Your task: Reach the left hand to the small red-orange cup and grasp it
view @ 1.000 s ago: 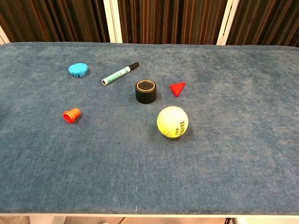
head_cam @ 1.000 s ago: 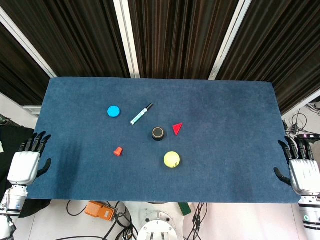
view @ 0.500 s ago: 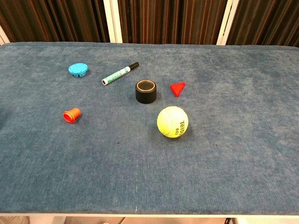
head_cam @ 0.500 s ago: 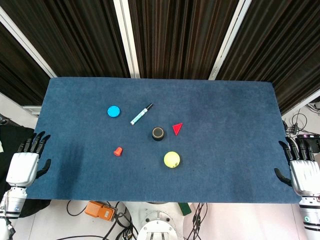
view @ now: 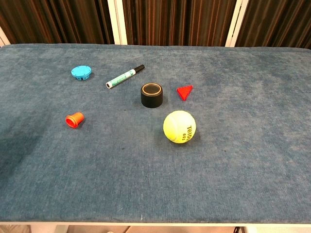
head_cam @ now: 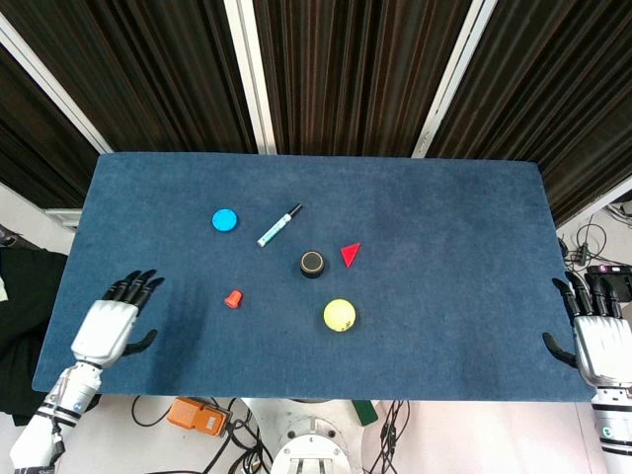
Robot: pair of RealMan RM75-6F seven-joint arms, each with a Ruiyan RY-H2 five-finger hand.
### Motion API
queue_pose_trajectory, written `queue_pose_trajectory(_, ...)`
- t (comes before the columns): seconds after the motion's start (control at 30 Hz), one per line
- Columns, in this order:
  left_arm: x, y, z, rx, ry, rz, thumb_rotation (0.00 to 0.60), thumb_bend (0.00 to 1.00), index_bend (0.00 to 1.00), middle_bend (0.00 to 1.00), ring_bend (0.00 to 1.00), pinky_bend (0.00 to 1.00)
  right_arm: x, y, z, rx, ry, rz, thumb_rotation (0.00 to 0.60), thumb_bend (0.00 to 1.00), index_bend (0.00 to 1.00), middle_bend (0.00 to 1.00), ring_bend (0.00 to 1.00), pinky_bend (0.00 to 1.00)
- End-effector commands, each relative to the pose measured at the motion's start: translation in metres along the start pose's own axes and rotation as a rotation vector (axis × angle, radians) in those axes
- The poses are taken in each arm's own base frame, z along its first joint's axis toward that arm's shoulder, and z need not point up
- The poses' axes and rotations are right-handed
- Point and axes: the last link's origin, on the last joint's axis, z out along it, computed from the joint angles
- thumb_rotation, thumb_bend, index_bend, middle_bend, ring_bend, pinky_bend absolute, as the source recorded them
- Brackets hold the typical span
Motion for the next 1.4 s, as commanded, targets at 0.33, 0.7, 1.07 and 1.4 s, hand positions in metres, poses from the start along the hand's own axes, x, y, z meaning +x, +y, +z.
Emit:
queue_pose_trajectory(0.33,-0.002,0.057,0.060,-0.208,-0.121,0.130,0.600,0.26,0.15,0.05,0.05,0.16,0.000,0.002,0.002,-0.008,-0.006,0.007,0.600,0.40,0.18,0.13,0.06,0.00)
queue_pose_trajectory(0.7,-0.010,0.068,0.107,-0.234,-0.214,0.196,0.600,0.27,0.21,0.05,0.05,0.16,0.001,0.004,0.002,-0.015,-0.004,0.010,0.600,0.40,0.18,0.13,0.06,0.00)
queue_pose_trajectory(1.07,-0.012,0.065,0.133,-0.210,-0.240,0.195,0.600,0.27,0.25,0.05,0.05,0.16,0.001,0.004,0.002,-0.021,-0.006,0.009,0.600,0.40,0.18,0.13,0.06,0.00)
queue_pose_trajectory(1.4,-0.022,0.066,0.136,-0.210,-0.256,0.195,0.600,0.28,0.28,0.06,0.05,0.16,0.000,0.005,0.003,-0.028,-0.007,0.003,0.600,0.40,0.18,0.14,0.06,0.00)
